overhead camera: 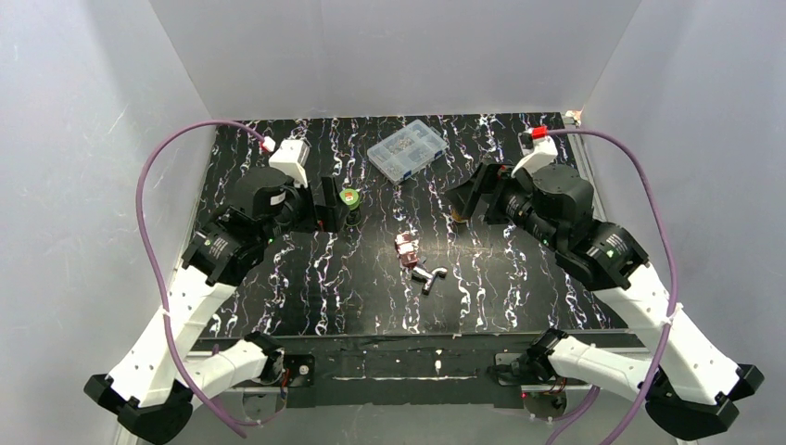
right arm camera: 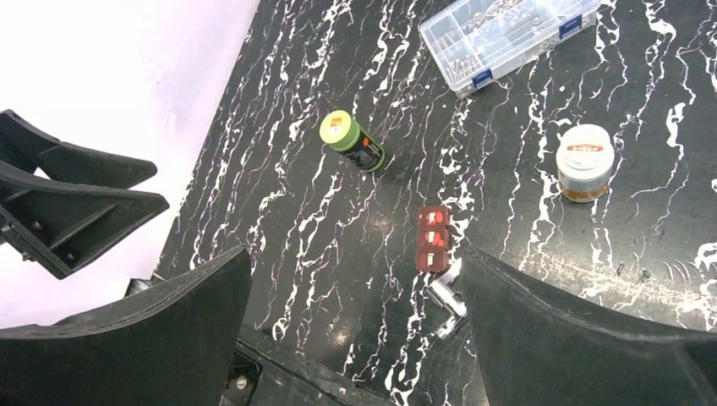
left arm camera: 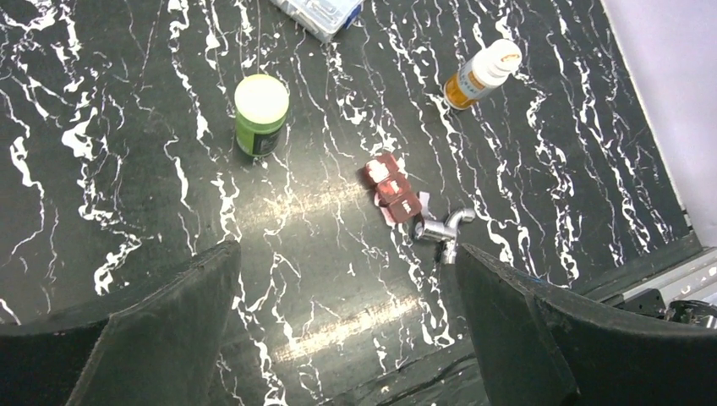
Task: Sort the pills into containers
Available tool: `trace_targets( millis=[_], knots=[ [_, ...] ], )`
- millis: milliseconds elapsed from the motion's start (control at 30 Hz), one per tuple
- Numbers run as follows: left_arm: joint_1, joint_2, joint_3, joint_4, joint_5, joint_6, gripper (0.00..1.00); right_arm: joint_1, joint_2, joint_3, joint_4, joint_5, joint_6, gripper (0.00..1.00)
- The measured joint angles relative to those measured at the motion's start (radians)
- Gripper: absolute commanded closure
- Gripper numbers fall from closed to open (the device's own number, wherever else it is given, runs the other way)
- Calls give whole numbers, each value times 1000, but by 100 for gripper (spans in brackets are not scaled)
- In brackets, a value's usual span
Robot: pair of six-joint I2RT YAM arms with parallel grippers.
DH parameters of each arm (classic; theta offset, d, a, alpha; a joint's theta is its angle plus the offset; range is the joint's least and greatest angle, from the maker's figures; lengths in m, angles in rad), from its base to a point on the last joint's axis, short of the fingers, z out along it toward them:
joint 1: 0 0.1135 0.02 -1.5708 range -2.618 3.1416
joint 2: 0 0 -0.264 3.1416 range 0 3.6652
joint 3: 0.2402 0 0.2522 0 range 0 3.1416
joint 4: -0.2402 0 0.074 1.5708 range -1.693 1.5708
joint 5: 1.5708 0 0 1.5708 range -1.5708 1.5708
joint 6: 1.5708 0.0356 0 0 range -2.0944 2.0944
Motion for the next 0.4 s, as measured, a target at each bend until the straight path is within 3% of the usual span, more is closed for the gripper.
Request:
trace_targets(
  millis=[400],
  knots=[
    [0,-4,-8,-32,-12,23,2,0,3,-21,-5,13,-10,2]
  ],
)
